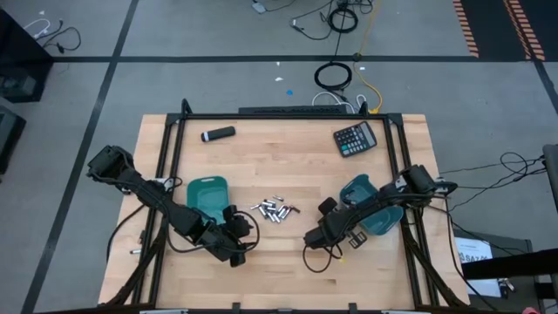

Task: Sort batteries
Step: Put the black battery into the blue bin

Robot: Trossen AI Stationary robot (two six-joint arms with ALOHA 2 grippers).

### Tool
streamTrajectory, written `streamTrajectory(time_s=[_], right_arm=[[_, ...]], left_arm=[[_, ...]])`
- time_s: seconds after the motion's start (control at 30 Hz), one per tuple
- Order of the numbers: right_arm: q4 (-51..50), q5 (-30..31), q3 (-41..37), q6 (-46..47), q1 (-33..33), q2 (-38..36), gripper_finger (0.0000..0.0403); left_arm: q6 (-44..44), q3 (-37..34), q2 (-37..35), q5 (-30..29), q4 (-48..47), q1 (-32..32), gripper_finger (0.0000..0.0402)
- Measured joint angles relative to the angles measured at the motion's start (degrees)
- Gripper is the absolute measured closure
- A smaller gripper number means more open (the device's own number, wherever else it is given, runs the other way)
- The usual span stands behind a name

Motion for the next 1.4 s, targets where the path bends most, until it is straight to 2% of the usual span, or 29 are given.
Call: streamTrajectory(time_s=[0.17,0.47,0.67,0.83,1.13,1.4], right_arm=[[2.01,0.89,2.82,1.36,-0.37,0.06,0.0397],[0.93,6.64,4.19,2.66,-0.90,-3.31,0.0401],[0.47,9.56,4.19,4.92,-1.49,-8.84,0.0402],[-1.84,11.85,4.19,8.59,-1.50,-16.58,0.0402],[-10.25,11.52,3.72,26.46,-2.51,-30.51,0.0398],[-11.98,2.40,-2.69,32.73,-4.31,-37.28,0.0394]], left_arm=[[-0.94,0.00,-0.01,-0.04,1.07,0.00,0.0149],[-5.75,0.00,0.01,-0.26,4.06,-0.06,0.0149],[-6.28,0.42,0.01,-0.28,3.28,-0.04,0.0149],[-6.24,0.42,0.01,-0.28,2.99,-0.05,0.0149],[-6.29,0.42,0.01,-0.22,2.97,0.00,0.0149],[-4.40,0.42,0.01,-0.20,3.10,0.00,0.0149]])
